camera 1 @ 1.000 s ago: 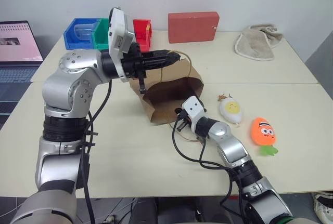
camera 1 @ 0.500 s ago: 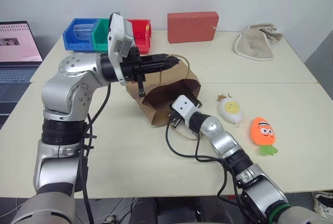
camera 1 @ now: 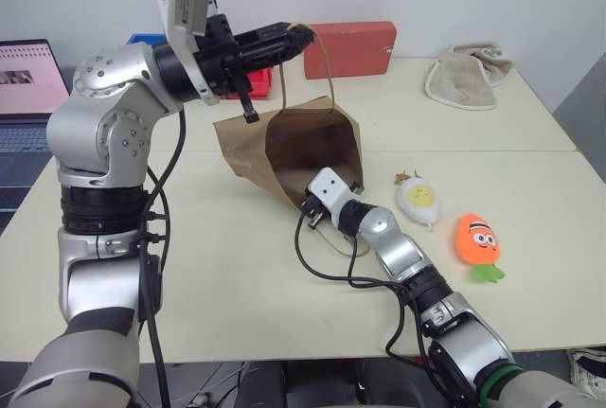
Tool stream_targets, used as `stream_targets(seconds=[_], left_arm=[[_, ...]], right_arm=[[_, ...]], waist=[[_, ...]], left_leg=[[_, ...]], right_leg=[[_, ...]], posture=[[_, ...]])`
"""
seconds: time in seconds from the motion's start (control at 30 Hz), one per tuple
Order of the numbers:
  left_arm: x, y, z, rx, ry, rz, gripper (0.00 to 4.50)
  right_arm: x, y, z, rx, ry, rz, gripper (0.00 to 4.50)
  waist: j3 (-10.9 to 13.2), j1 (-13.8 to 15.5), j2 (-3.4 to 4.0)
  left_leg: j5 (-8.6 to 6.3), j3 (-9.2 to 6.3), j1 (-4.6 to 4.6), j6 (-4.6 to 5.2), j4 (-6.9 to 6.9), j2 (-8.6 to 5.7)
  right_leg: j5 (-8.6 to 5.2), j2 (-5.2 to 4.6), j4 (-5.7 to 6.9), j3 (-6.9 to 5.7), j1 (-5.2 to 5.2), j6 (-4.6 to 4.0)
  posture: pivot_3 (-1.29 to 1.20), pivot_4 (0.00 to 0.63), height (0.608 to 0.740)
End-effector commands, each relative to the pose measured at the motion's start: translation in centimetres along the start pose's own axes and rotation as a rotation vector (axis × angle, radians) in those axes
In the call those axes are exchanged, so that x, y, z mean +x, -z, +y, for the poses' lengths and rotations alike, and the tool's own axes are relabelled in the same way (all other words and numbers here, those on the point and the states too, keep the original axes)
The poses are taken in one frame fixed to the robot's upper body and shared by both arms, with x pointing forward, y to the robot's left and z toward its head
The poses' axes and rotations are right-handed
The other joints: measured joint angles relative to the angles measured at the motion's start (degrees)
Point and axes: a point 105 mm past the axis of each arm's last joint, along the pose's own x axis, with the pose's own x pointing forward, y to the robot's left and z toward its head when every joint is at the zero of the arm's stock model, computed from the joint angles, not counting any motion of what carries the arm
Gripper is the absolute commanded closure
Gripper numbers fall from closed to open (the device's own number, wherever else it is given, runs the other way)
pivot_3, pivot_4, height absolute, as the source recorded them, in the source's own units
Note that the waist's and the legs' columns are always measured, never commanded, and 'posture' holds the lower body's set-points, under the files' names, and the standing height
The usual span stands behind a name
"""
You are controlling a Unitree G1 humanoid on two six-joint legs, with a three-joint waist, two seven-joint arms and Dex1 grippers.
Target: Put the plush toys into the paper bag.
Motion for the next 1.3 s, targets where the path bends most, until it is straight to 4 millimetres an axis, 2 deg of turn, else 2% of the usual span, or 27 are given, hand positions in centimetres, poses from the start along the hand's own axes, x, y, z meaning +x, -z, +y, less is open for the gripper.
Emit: stream_targets(seconds=[0.03,0.17,0.33,0.43,0.53,0.67,0.77,0.83,1.0,1.1,1.17,1.23,1.3], left_arm=[[-0.3,-1.2,-0.3,0.089,0.008,-0.011,4.5],[-0.3,0.2,-0.9,0.079,0.033,0.032,4.5],[-0.7,2.4,-1.9,0.074,0.066,0.107,4.5],[-0.7,3.5,-2.5,0.055,0.079,0.127,4.5],[-0.6,4.3,-3.2,0.045,0.085,0.132,4.5],[-0.1,5.1,-4.3,0.012,0.109,0.125,4.5],[0.1,5.3,-4.7,-0.014,0.12,0.112,4.5],[0.3,5.6,-5.2,-0.028,0.139,0.114,4.5],[0.3,6.3,-6.1,-0.069,0.163,0.12,4.5],[-0.1,7.3,-7.0,-0.101,0.193,0.152,4.5],[-0.3,7.8,-7.3,-0.105,0.201,0.166,4.5],[-0.4,7.9,-7.3,-0.098,0.197,0.168,4.5],[-0.4,7.9,-7.5,-0.102,0.199,0.164,4.5]], right_arm=[[-0.2,2.2,1.2,0.043,-0.039,0.08,4.45],[-0.1,1.2,0.7,0.057,-0.025,0.052,4.45],[-0.9,-1.5,-0.2,0.081,-0.038,-0.033,4.45],[-2.4,-3.5,-0.2,0.065,-0.112,-0.083,4.45],[-4.3,-5.0,1.0,0.098,-0.257,-0.117,4.45],[-6.7,-6.9,-0.6,0.048,-0.258,-0.153,4.45],[-9.2,-8.2,-0.8,0.003,-0.318,-0.182,4.45],[-11.2,-8.1,-1.3,-0.038,-0.346,-0.167,4.45],[-15.9,-5.8,-3.9,-0.071,-0.321,-0.042,4.45],[-18.3,-3.8,-6.7,-0.107,-0.197,0.056,3.86],[-19.1,-2.7,-8.3,-0.142,-0.108,0.098,3.21],[-20.1,-1.3,-9.0,-0.216,-0.063,0.161,2.47],[-20.8,-0.3,-8.9,-0.263,-0.062,0.202,1.74]], waist=[[0.0,0.0,0.0],[0.0,0.0,0.0],[0.0,0.0,0.01],[0.0,0.1,0.03],[0.0,0.2,0.03],[0.0,0.5,0.03],[0.0,0.5,0.03],[0.0,0.6,0.03],[0.0,1.1,0.02],[0.0,1.3,0.02],[0.0,1.0,0.02],[0.0,1.0,0.02],[0.0,1.1,0.02]], left_leg=[[0.0,0.0,0.0,0.0,0.0,0.0],[0.0,0.0,0.01,0.0,0.0,0.0],[0.0,0.0,-0.02,0.0,0.0,0.0],[0.0,-0.01,-0.06,0.0,-0.01,0.0],[0.0,-0.02,-0.1,0.0,0.01,0.0],[0.0,-0.05,-0.08,0.0,0.0,0.0],[0.0,-0.05,-0.1,0.0,0.02,0.0],[0.0,-0.06,-0.1,0.0,0.03,0.0],[-0.01,-0.06,-0.14,0.0,0.02,-0.02],[-0.01,-0.04,-0.13,0.0,0.02,-0.03],[-0.01,0.0,-0.11,0.01,0.03,-0.02],[-0.01,0.02,-0.09,0.01,0.03,-0.01],[-0.01,0.01,-0.1,0.01,0.04,-0.01]], right_leg=[[0.0,0.0,-0.01,0.0,0.0,0.0],[0.0,0.0,0.0,0.0,0.0,0.0],[0.0,0.0,-0.01,0.0,0.0,0.0],[0.0,0.0,-0.01,-0.01,-0.04,0.0],[0.0,0.0,-0.02,-0.01,-0.05,0.0],[-0.01,0.0,-0.01,-0.06,-0.05,-0.02],[-0.02,0.0,-0.02,-0.07,-0.04,-0.02],[-0.02,-0.01,-0.03,-0.07,-0.04,-0.02],[-0.04,-0.04,-0.11,-0.1,-0.01,-0.04],[-0.09,-0.05,-0.11,-0.09,-0.01,-0.13],[-0.12,-0.05,-0.1,-0.08,-0.02,-0.17],[-0.12,-0.05,-0.07,-0.06,-0.01,-0.18],[-0.15,-0.05,-0.07,-0.08,-0.01,-0.23]], posture=[[0.0,0.15,0.74],[0.0,0.15,0.74],[0.0,0.15,0.74],[0.0,0.15,0.74],[0.0,0.15,0.74],[0.0,0.15,0.74],[0.0,0.15,0.74],[0.0,0.15,0.74],[0.0,0.15,0.74],[0.0,0.15,0.74],[0.0,0.15,0.74],[0.0,0.15,0.74],[0.0,0.15,0.74]])
